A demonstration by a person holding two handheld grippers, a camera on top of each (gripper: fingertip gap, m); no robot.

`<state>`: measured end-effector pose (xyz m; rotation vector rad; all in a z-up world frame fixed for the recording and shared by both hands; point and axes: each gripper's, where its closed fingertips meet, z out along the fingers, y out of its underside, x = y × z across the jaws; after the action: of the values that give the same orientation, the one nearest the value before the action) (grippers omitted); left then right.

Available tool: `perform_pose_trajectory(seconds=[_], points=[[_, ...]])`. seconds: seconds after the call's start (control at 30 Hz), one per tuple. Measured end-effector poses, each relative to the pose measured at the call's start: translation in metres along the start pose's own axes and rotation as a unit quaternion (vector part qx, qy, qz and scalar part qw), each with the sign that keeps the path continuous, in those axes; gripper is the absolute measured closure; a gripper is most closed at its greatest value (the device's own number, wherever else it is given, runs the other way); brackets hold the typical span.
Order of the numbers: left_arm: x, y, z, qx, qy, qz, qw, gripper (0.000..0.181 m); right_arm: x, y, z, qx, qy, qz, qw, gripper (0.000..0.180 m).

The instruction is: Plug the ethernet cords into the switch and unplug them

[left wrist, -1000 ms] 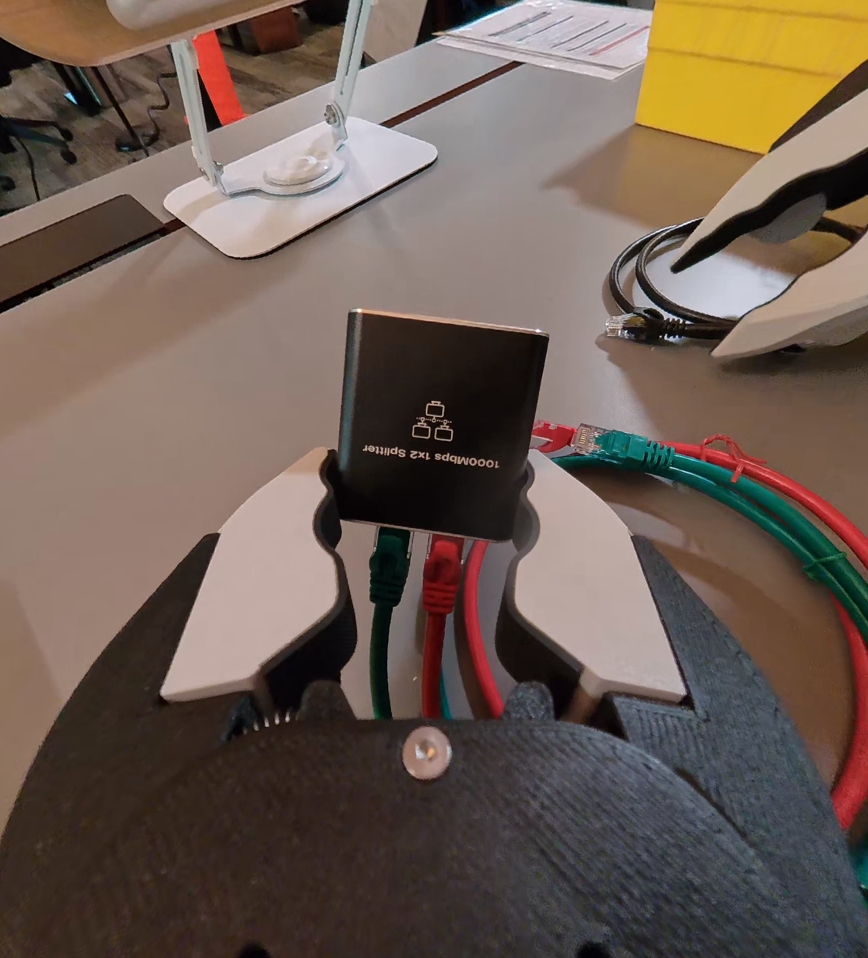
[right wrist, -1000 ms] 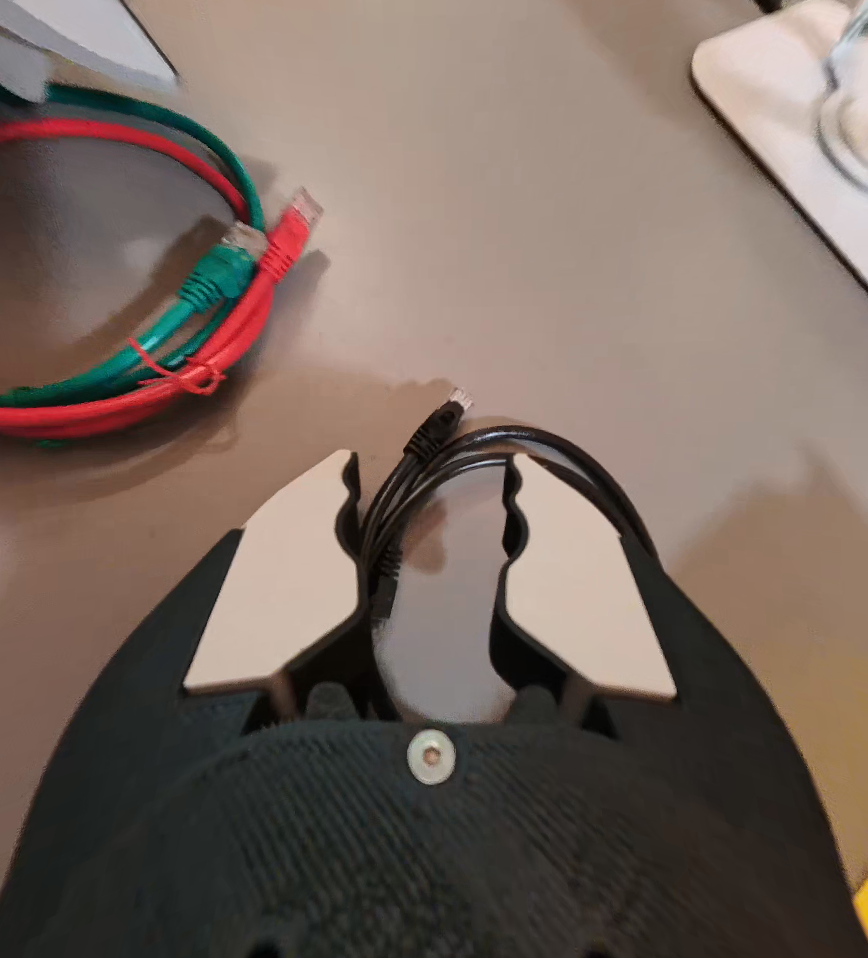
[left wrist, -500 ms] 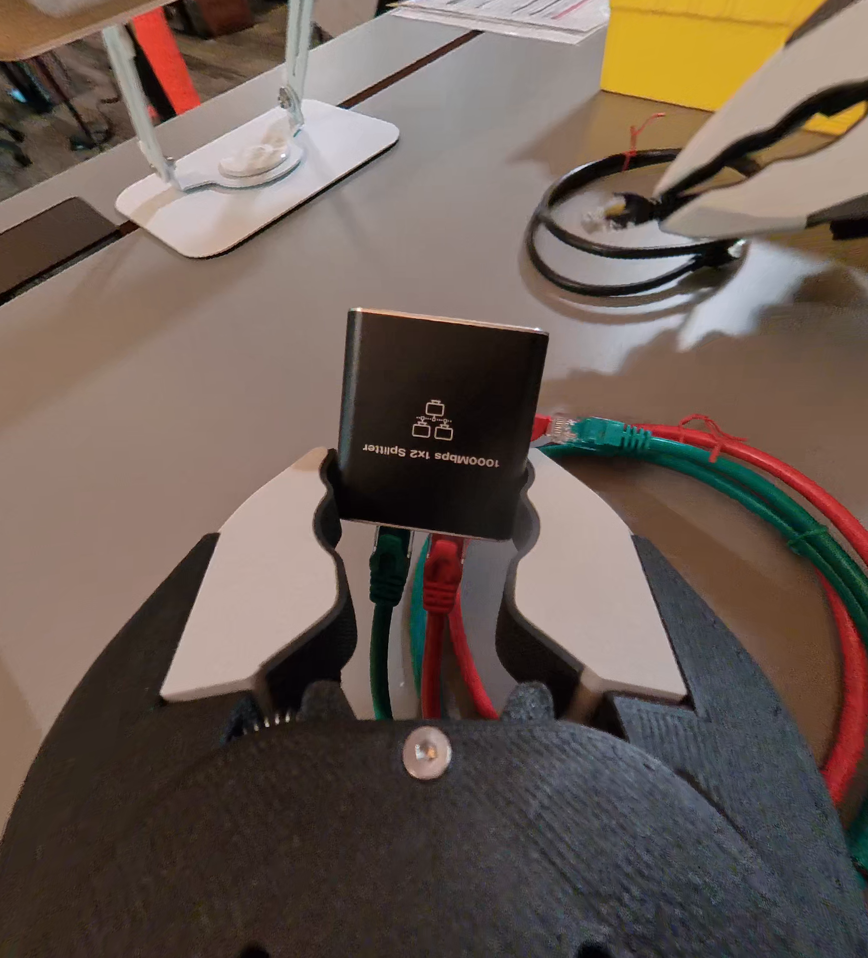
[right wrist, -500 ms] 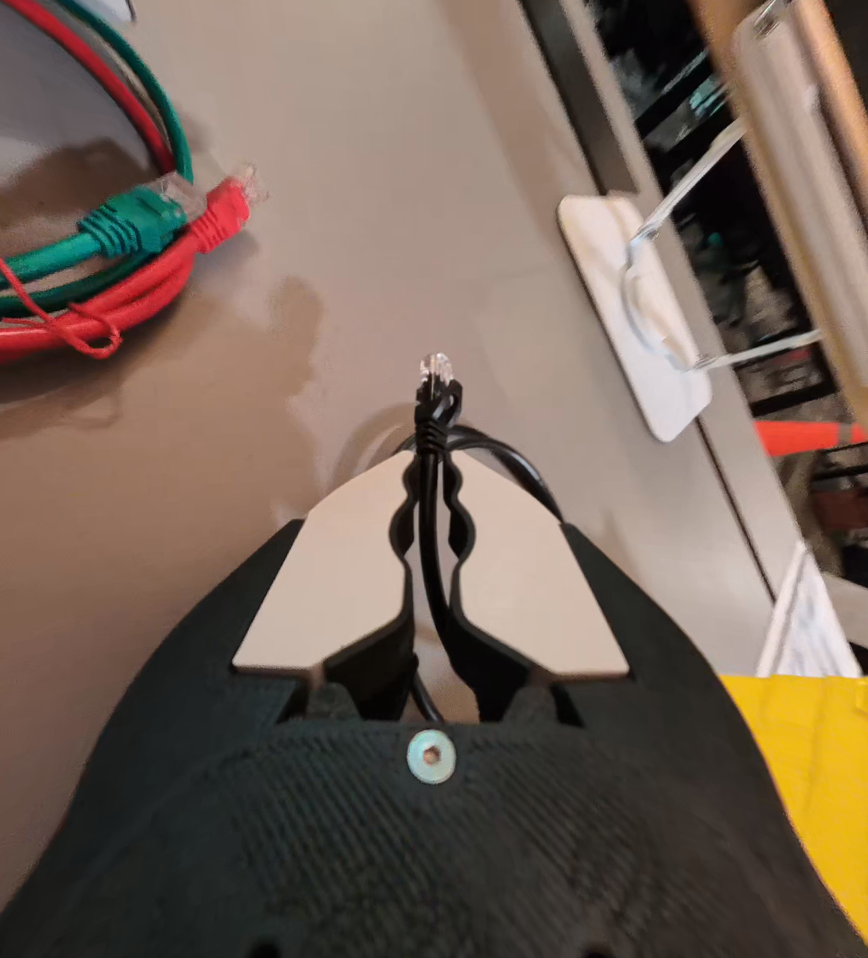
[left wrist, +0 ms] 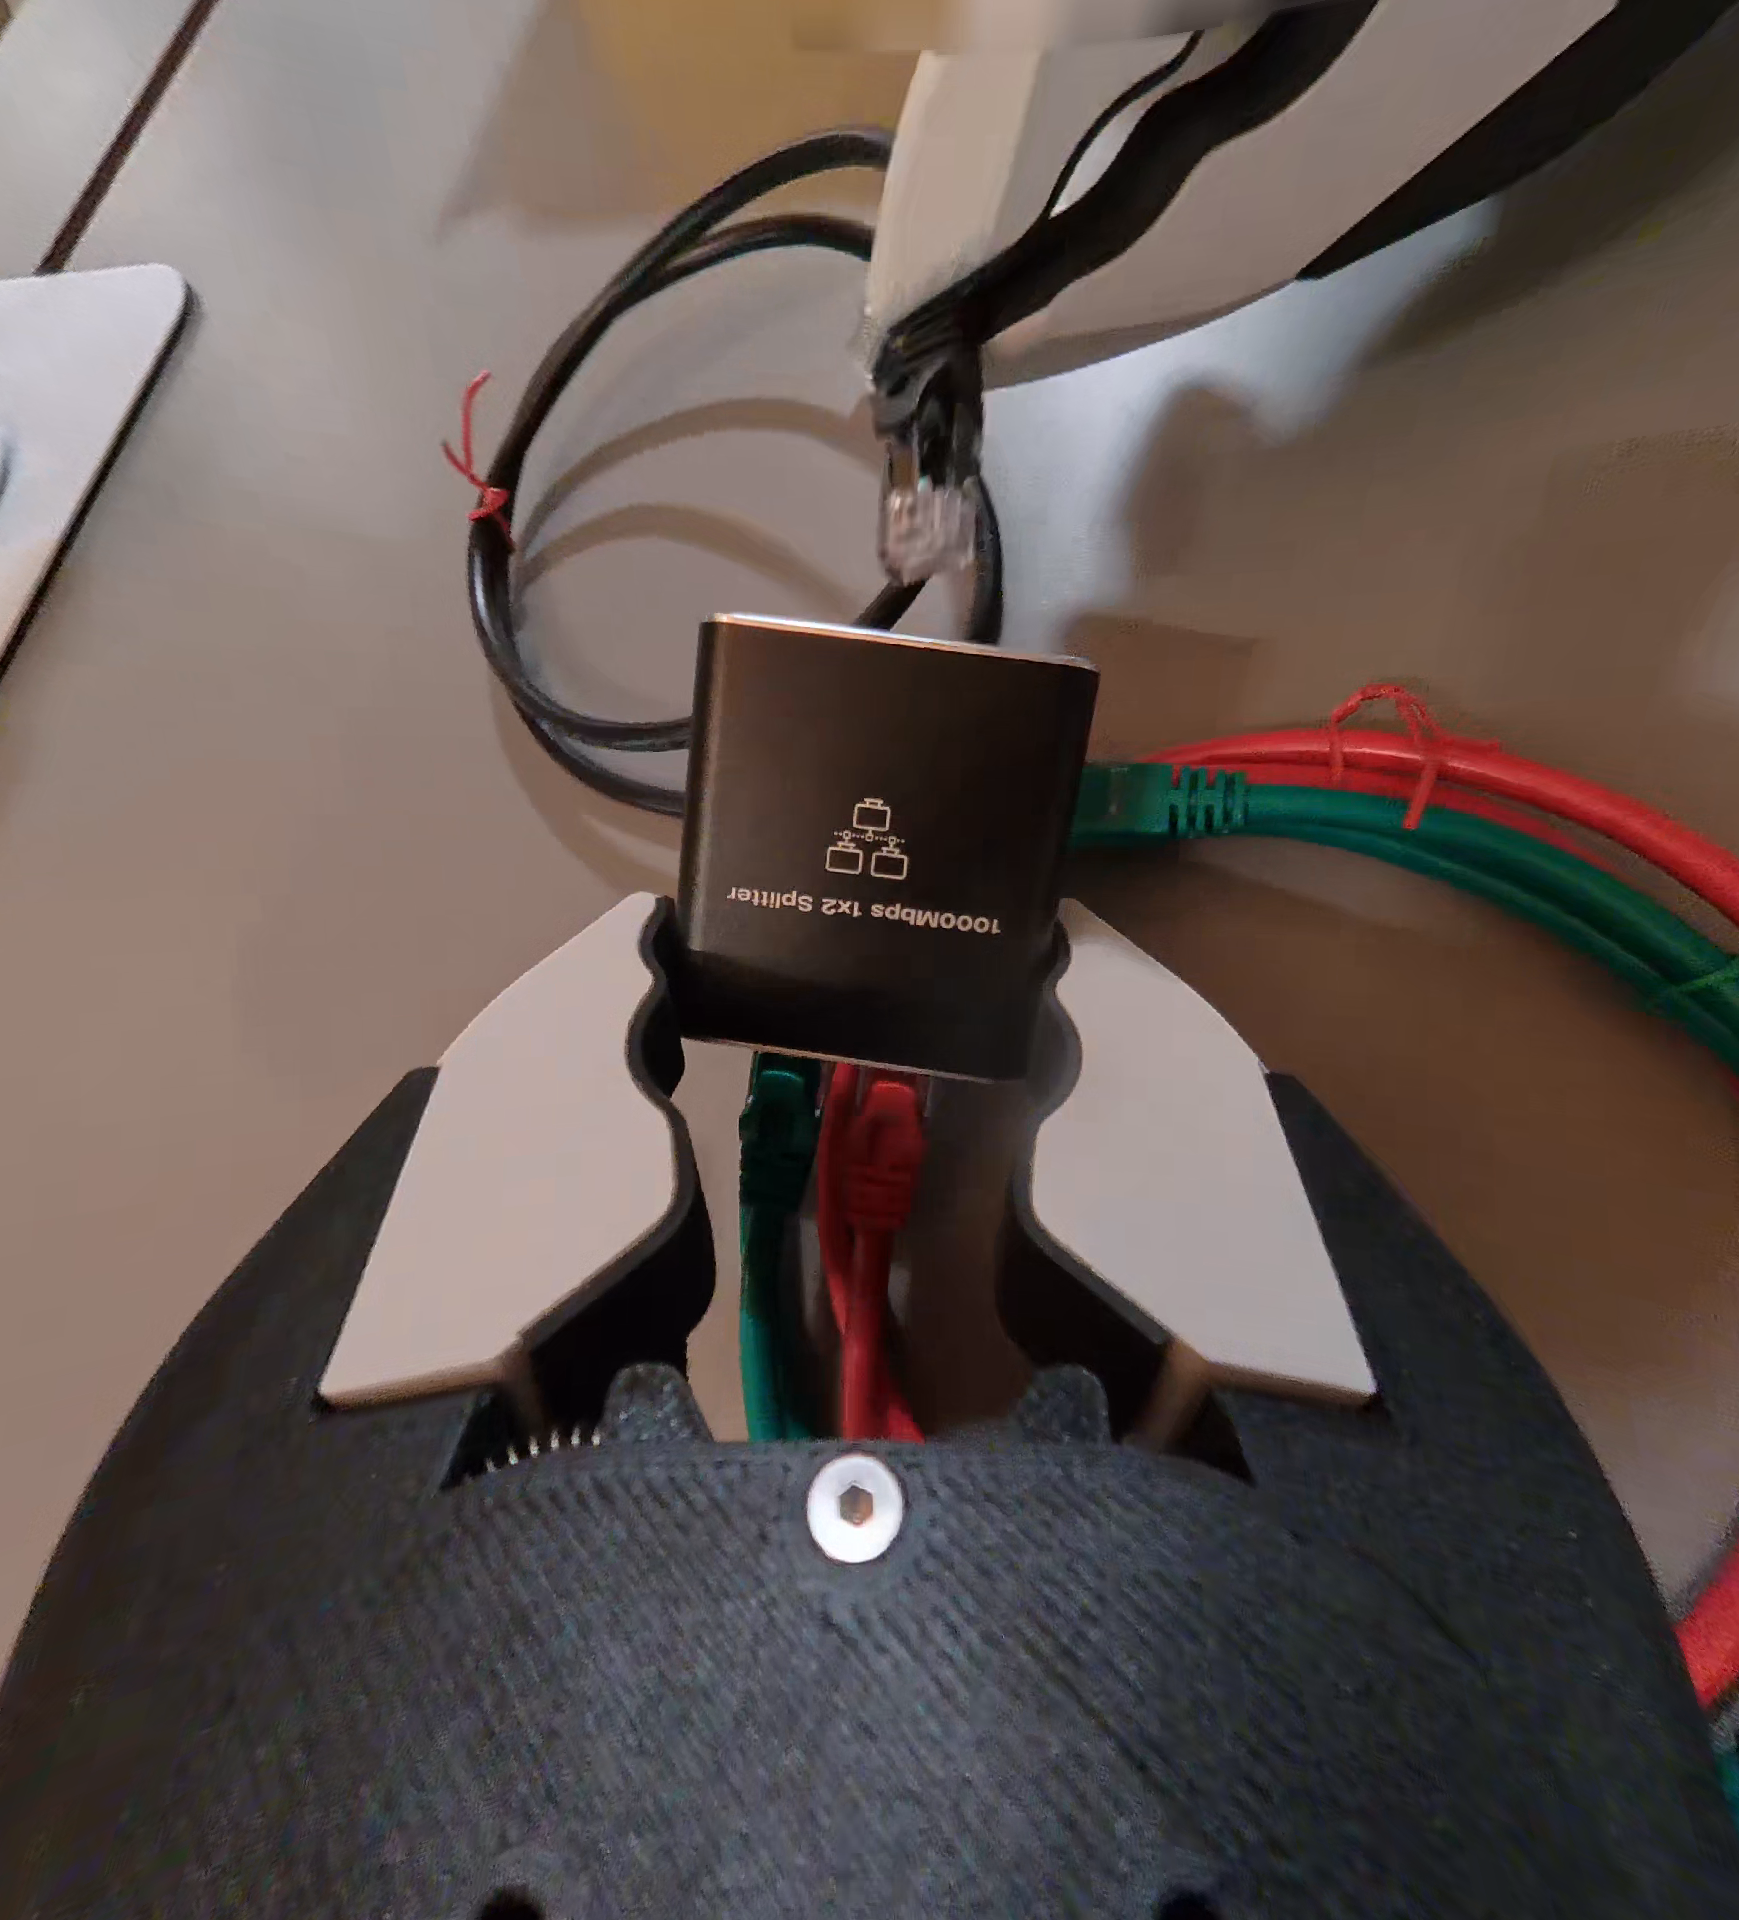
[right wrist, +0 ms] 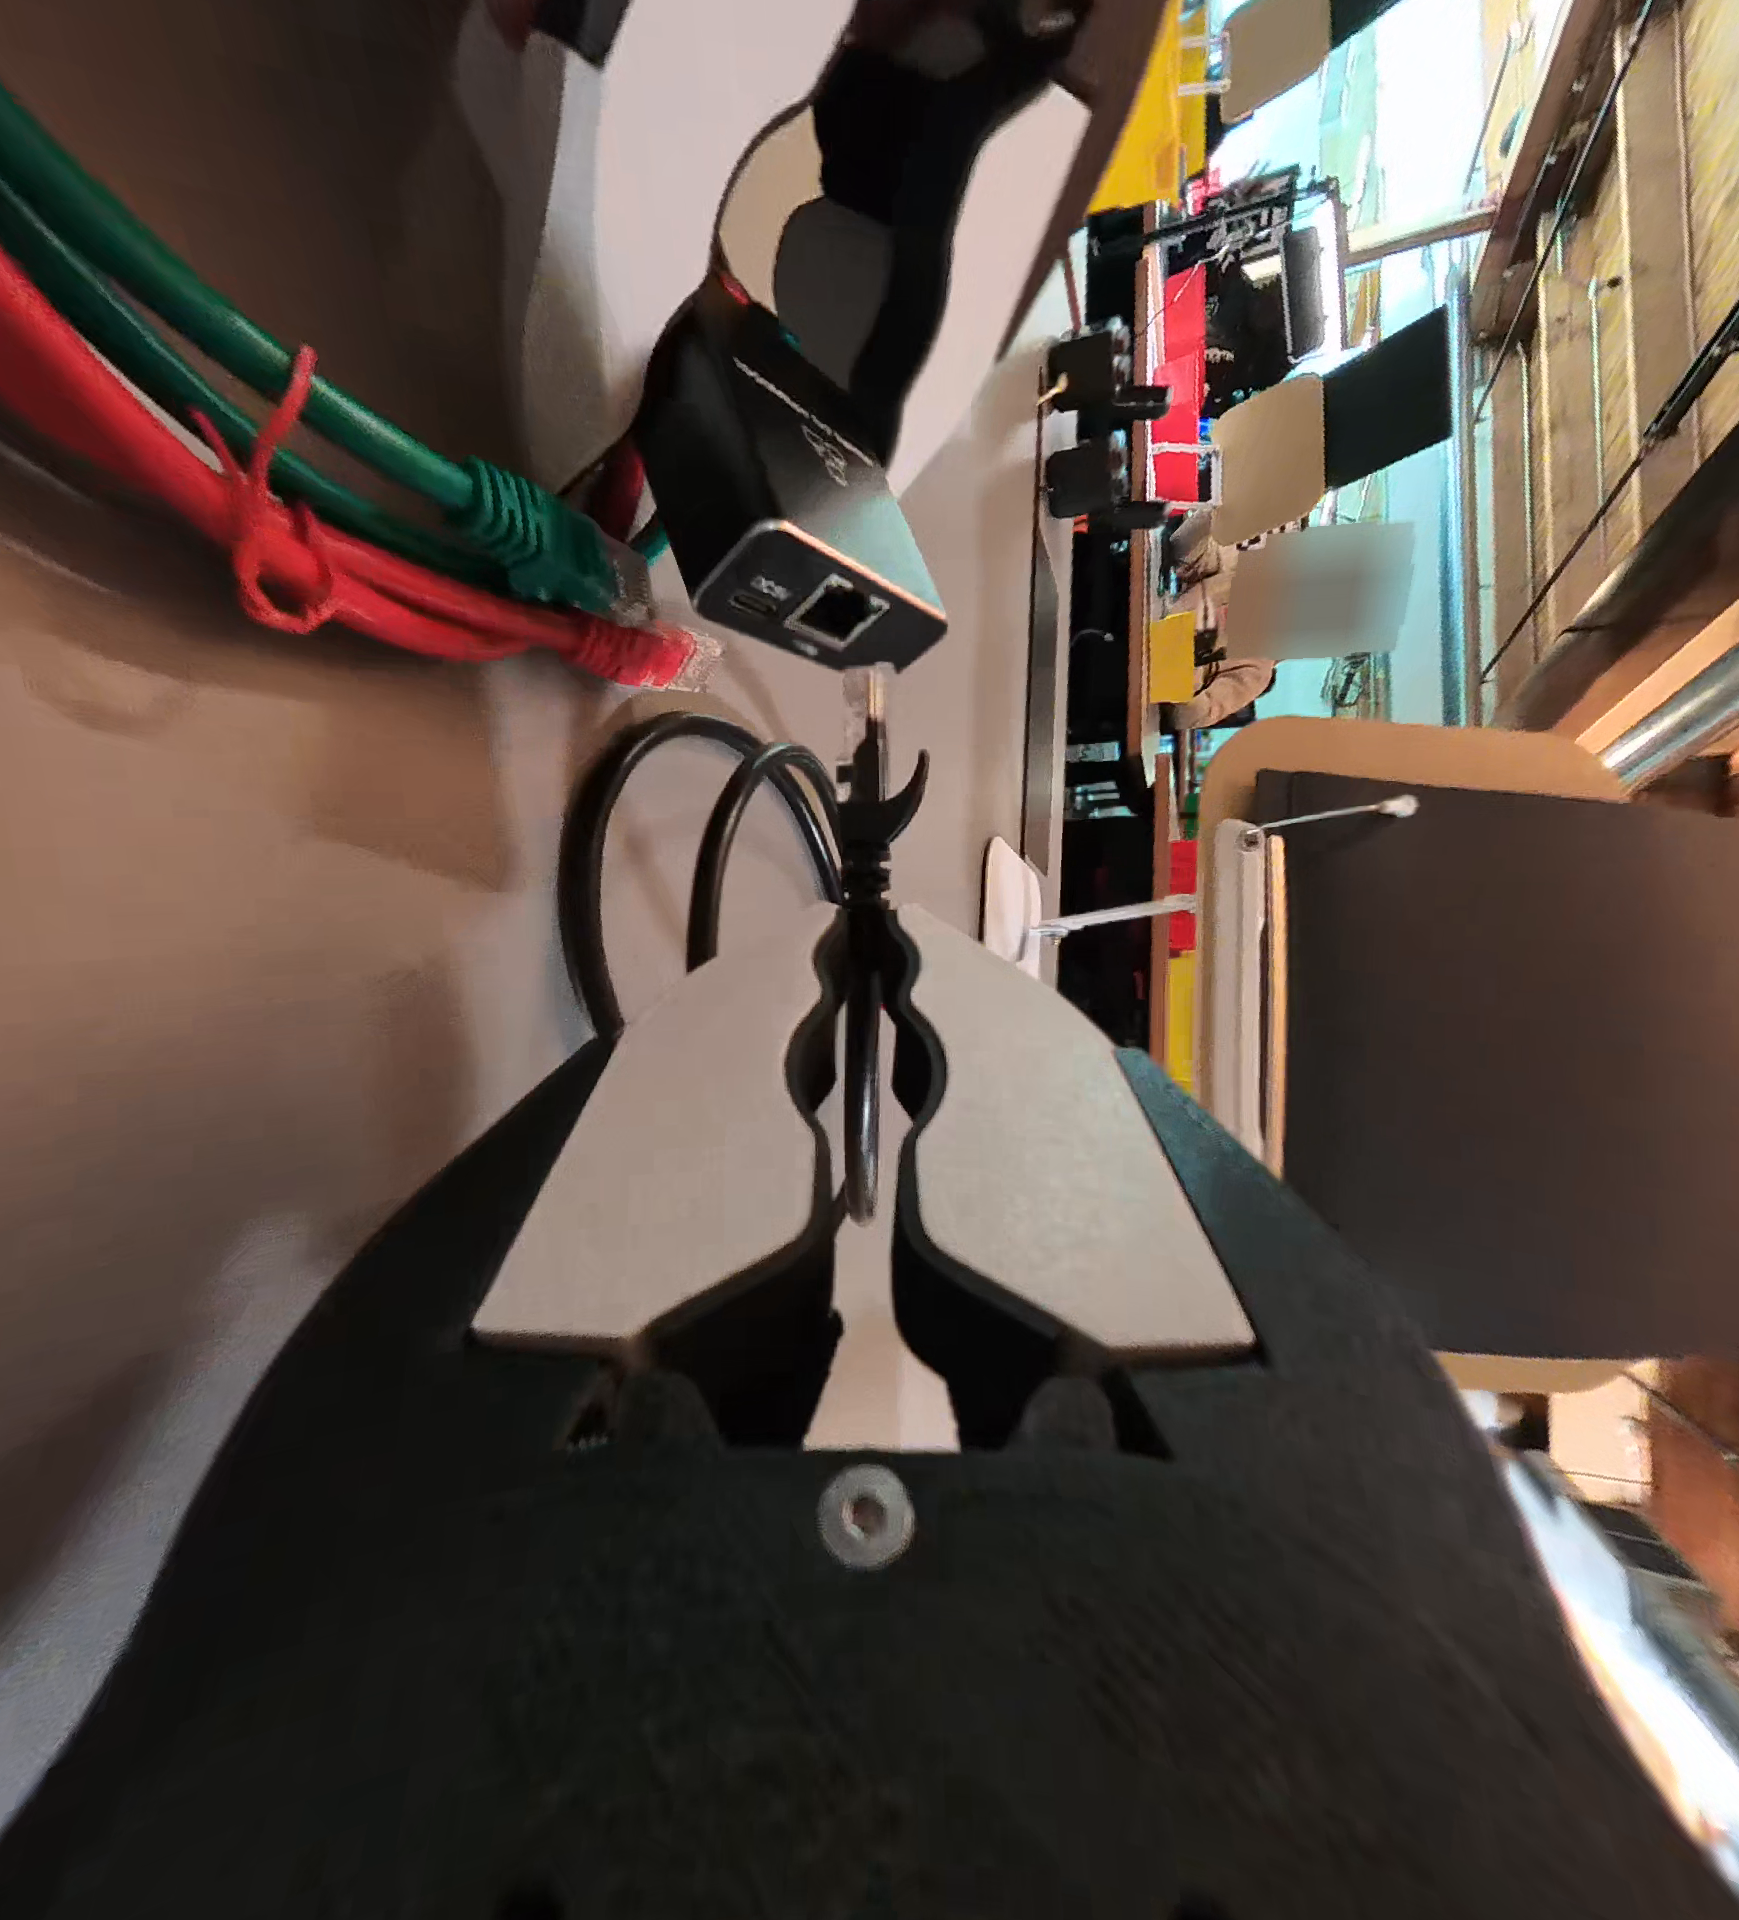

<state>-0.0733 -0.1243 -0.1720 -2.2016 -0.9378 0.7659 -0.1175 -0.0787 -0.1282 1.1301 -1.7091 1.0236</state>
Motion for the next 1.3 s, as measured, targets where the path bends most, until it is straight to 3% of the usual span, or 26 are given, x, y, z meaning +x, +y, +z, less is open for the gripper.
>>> perform_pose_trajectory(seconds=[0.17,0.43,0.6,0.87,1.3], points=[[0.007,0.001,0.005,-0.030,0.001,0.018,0.999,0.115,-0.010,-0.003,0.002,-0.029,0.002,-0.079,0.996,0.175],[0.010,0.001,0.003,-0.029,0.031,-0.042,0.998,0.115,-0.001,-0.002,0.003,-0.084,0.060,-0.181,0.978,0.174],[0.015,-0.001,0.001,-0.015,0.073,-0.091,0.993,0.114,-0.001,-0.003,0.002,-0.088,0.062,-0.181,0.978,0.175],[0.013,0.001,0.001,-0.016,0.076,-0.109,0.991,0.114,0.002,-0.009,0.000,-0.062,0.086,-0.189,0.976,0.174],[0.002,0.004,0.002,-0.020,0.027,-0.084,0.996,0.115,0.006,-0.001,0.004,-0.051,0.076,-0.098,0.991,0.169]])
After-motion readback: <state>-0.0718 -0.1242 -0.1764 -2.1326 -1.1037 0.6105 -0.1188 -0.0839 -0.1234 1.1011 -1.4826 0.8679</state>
